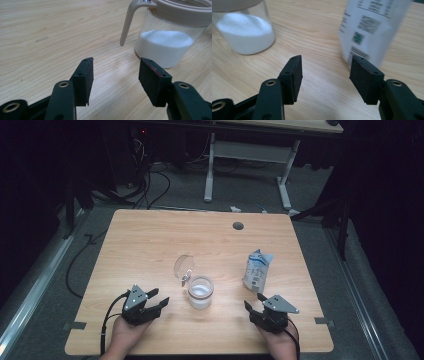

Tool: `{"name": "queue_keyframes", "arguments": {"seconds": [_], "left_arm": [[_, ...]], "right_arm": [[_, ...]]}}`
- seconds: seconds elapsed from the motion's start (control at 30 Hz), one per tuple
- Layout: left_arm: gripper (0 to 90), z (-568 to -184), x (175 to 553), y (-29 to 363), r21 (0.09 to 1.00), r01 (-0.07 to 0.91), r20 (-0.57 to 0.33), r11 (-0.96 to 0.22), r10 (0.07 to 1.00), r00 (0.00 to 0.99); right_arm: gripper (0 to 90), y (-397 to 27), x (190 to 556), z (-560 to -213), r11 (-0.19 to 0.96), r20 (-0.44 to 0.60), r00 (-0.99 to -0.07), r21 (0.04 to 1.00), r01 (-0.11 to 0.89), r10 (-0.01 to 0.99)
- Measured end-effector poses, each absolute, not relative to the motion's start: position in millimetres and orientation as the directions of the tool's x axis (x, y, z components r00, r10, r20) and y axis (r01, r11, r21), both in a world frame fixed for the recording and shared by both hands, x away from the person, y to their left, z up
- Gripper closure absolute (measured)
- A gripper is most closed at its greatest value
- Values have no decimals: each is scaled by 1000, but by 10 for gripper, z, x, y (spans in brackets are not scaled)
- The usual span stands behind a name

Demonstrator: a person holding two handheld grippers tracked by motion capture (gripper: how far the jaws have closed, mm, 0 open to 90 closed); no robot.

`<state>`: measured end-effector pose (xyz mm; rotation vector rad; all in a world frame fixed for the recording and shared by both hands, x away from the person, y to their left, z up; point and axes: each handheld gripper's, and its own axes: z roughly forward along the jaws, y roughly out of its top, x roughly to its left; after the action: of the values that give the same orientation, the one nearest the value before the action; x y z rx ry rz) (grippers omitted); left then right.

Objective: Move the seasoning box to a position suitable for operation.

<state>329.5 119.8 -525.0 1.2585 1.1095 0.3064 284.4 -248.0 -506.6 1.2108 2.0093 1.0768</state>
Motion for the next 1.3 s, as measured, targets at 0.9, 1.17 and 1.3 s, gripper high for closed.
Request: {"name": "queue_keyframes", "arguments": {"seconds": [0.9,1.17,1.3], "left_arm": [[522,-5230,3261,1069,846,385,-518,369,742,425],[552,-5116,3298,926,846,378,-521,376,737,431],[558,-5117,3336,916,840,396,-525,370,737,425]], "right_arm": [[717,-2019,3260,-5047,304,-42,-506,841,447,861],[731,-2096,3181,-5067,300,-33,-517,845,443,855],[755,-2118,3163,-5096,300,-30,-515,841,450,856]]}}
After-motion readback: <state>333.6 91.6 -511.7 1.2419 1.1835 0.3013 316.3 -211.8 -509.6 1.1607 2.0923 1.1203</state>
